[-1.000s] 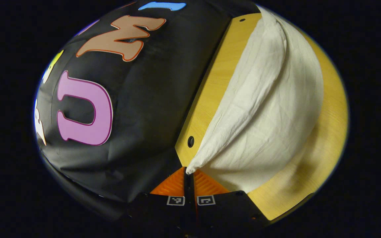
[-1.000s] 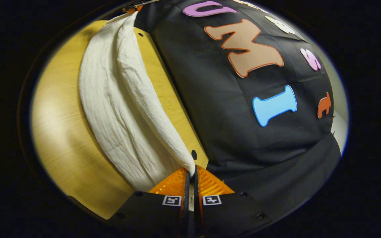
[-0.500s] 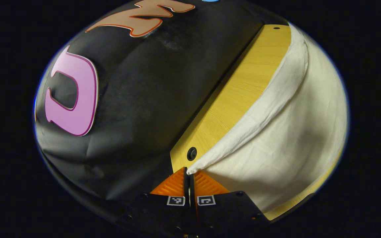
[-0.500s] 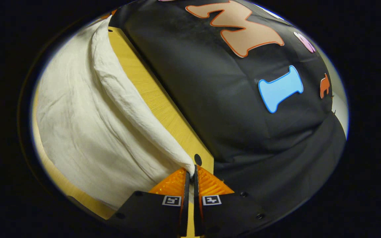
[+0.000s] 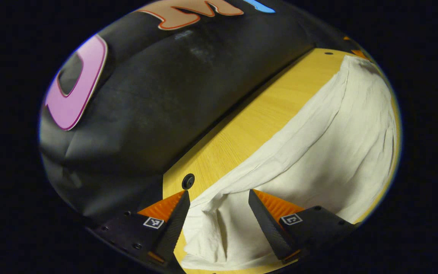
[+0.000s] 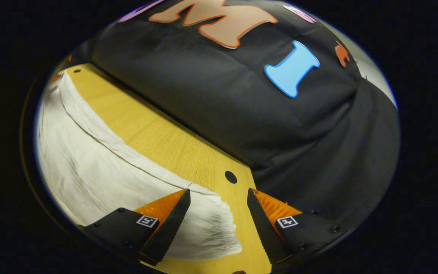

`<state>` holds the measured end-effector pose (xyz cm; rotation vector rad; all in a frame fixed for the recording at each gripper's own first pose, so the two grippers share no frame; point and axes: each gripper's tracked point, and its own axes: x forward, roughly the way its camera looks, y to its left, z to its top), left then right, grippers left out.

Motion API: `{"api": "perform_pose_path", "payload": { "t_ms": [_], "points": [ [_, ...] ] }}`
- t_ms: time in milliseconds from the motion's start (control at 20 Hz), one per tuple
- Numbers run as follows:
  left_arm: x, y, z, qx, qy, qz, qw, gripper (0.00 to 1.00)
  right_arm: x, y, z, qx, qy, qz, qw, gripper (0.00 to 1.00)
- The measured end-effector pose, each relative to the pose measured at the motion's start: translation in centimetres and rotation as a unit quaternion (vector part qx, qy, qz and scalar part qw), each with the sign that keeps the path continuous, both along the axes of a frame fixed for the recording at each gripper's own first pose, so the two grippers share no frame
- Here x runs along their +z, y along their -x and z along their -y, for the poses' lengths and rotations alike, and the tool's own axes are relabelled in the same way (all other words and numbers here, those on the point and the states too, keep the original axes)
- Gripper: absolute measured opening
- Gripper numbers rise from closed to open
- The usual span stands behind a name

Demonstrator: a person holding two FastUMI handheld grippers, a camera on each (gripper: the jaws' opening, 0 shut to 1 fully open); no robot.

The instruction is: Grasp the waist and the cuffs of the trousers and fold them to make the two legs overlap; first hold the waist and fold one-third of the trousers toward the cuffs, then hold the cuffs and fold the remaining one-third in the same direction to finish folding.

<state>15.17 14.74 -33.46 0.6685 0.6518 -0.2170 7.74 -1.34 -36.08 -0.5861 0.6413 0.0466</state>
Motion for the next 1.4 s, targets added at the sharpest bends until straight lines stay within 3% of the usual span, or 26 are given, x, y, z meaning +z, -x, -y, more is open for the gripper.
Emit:
{"api": "perform_pose_path", "payload": {
  "t_ms": [150,250,400,450,650,800,900,1100,1150,1200,1300,1350,1400],
  "points": [
    [3.5,1.8,2.2,0.021,0.065,0.032,0.997,0.96,0.9,2.3,1.2,-0.077,-0.086,-0.004,0.993,0.97],
    [6.2,2.9,4.0,0.031,0.102,0.058,0.993,0.96,0.3,3.7,2.2,-0.137,-0.145,-0.014,0.98,0.97],
    [9.5,5.4,6.4,0.046,0.14,0.081,0.986,1.0,-2.3,5.6,5.0,-0.199,-0.171,-0.034,0.964,0.99],
    [10.4,6.2,7.5,0.049,0.151,0.084,0.984,0.96,-3.1,5.9,5.5,-0.211,-0.183,-0.039,0.959,0.99],
    [12.3,8.0,10.5,0.061,0.192,0.089,0.975,0.96,-5.2,6.6,7.8,-0.264,-0.233,-0.049,0.935,0.98],
    [13.0,8.8,11.7,0.072,0.202,0.089,0.973,0.96,-6.5,7.8,9.0,-0.31,-0.268,-0.07,0.91,0.99],
    [13.5,9.4,12.3,0.078,0.198,0.093,0.973,0.96,-8.0,8.4,9.4,-0.343,-0.293,-0.089,0.888,0.94],
    [14.1,10.5,13.1,0.089,0.185,0.099,0.974,0.96,-9.4,8.8,9.2,-0.382,-0.357,-0.119,0.844,0.97],
    [14.1,10.8,13.3,0.091,0.18,0.098,0.974,0.96,-9.0,8.5,9.2,-0.382,-0.365,-0.112,0.842,0.91],
    [14.1,11.1,13.4,0.094,0.175,0.098,0.975,0.96,-9.5,8.0,8.9,-0.38,-0.38,-0.12,0.835,0.93],
    [14.2,11.6,13.8,0.099,0.168,0.098,0.976,0.96,-10.3,7.6,8.9,-0.387,-0.393,-0.128,0.824,0.72],
    [14.3,11.8,14.1,0.1,0.166,0.099,0.976,0.96,-10.5,7.9,8.8,-0.388,-0.403,-0.142,0.816,0.69],
    [14.4,11.9,14.4,0.102,0.164,0.1,0.976,0.96,-10.3,8.0,8.9,-0.386,-0.413,-0.151,0.811,0.55]
  ]
}}
